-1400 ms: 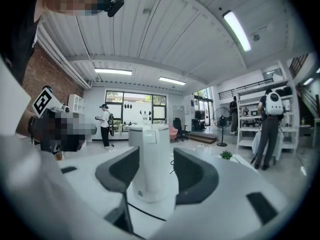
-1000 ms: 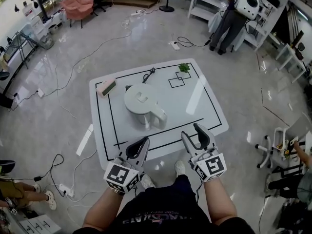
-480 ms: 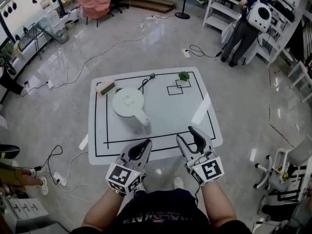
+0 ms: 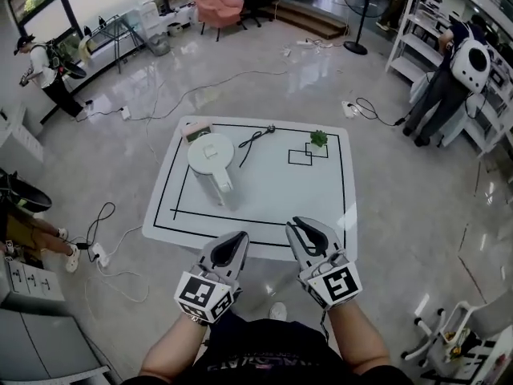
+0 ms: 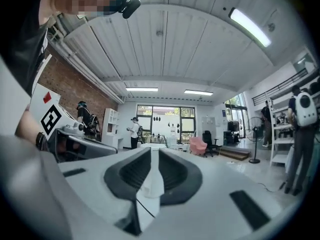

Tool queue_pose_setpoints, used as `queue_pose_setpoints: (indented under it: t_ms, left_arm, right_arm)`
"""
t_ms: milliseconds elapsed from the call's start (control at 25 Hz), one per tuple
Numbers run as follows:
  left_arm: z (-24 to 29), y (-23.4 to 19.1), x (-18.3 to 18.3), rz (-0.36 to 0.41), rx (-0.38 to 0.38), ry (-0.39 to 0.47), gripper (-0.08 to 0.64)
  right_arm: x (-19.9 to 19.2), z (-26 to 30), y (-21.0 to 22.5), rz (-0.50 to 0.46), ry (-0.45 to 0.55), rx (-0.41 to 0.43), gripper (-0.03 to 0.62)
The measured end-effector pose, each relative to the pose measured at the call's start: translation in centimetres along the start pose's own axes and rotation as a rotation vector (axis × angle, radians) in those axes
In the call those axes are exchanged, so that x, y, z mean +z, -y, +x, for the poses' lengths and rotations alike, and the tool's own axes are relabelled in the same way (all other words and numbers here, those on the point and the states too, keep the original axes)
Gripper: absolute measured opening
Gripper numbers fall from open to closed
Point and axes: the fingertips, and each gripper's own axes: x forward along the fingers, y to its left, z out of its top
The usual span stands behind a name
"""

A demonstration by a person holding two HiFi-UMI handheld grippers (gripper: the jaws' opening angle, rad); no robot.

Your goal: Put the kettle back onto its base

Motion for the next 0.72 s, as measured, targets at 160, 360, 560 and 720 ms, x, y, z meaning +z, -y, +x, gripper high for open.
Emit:
queue_pose_setpoints:
  t_ms: [160,360,560,720]
  left_arm:
    - [-1.7,1.6,0.1,-0.002,0.095,0.026,0.006]
    - [-3.7,2.2,0.1,0.003,0.188,0.041,0.005]
    - [-5.4,1.6,-0.2,-0.011,0.239,0.046,0.005]
    - [-6.4,1.0,-0.3,-0.001,0.245,0.037,0.005]
  right_arm:
    - [0.6,-1.8,-0.7,0.005,0.030,0.065,0.002]
    - [0.2,-2.1,-1.9,0.038,0.015,0.117,0.002]
    - [-0.2,-1.7,-3.6,0.037,-0.004,0.156,0.002]
    - [-0.7,-1.1,-4.4,0.049,-0.013,0.153,0.002]
